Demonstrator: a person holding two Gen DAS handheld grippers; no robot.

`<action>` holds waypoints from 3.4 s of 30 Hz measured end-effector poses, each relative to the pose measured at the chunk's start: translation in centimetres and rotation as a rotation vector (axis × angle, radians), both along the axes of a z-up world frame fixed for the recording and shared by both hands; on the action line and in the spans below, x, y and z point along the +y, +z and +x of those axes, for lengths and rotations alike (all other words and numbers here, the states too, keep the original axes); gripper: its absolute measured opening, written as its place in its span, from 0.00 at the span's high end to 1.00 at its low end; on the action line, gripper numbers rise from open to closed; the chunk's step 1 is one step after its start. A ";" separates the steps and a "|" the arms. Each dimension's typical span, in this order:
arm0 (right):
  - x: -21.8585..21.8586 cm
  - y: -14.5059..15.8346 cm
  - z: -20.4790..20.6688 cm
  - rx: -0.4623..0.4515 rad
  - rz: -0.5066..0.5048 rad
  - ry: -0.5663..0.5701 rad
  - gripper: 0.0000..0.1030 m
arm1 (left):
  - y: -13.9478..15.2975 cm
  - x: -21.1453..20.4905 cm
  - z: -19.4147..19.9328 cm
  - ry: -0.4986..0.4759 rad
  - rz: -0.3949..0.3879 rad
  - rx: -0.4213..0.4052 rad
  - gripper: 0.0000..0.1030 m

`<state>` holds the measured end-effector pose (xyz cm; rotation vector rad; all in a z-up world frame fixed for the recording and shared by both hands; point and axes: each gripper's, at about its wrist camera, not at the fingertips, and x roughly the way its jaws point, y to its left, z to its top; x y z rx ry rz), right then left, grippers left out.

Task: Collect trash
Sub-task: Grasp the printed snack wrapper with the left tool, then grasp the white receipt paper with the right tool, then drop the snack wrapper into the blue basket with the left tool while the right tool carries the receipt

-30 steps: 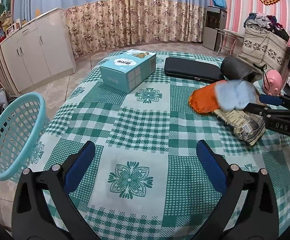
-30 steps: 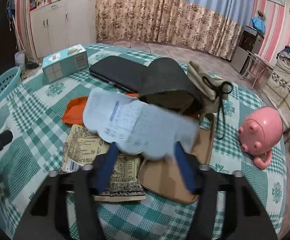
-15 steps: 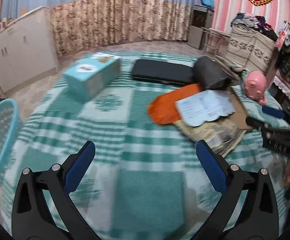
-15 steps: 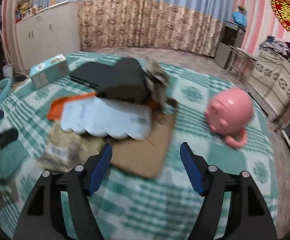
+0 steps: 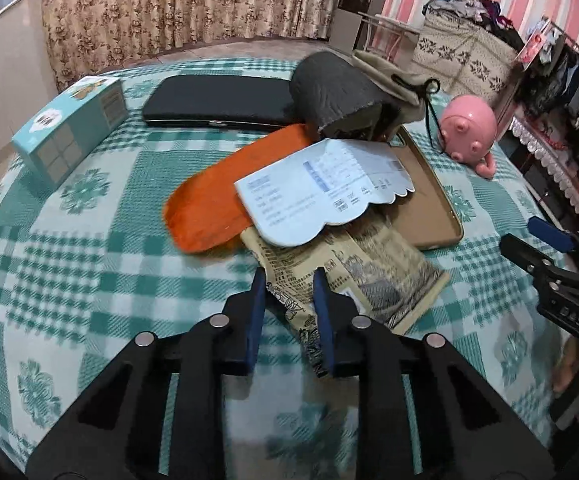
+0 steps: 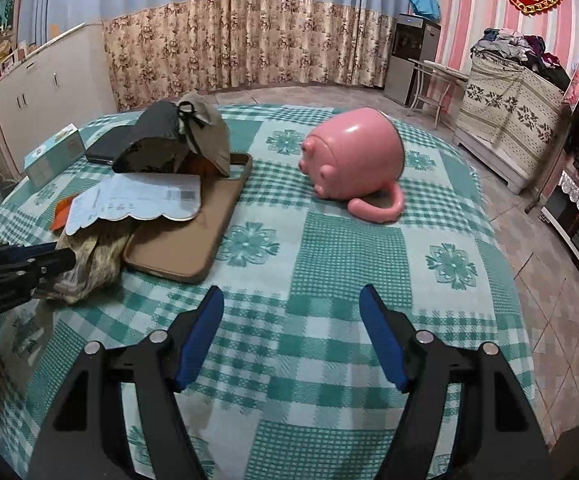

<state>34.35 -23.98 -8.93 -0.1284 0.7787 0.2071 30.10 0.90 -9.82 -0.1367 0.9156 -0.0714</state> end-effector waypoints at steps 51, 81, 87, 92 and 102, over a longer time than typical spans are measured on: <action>19.6 5.6 -2.8 -0.115 -0.093 0.348 0.98 | 5.6 18.5 -12.1 0.336 0.035 -0.165 0.92; 33.4 5.4 -6.3 -0.131 -0.052 0.532 0.98 | 4.4 38.7 -19.0 0.715 0.119 -0.144 0.92; 35.4 5.3 -6.4 -0.128 -0.062 0.552 0.98 | 2.8 41.5 -18.1 0.743 0.142 -0.118 0.92; 36.9 5.3 -6.7 -0.126 -0.064 0.565 0.98 | 2.3 43.1 -17.8 0.746 0.130 -0.112 0.89; 40.7 6.8 -7.4 -0.140 -0.040 0.613 0.98 | 4.1 44.1 -20.8 0.820 0.132 -0.185 0.28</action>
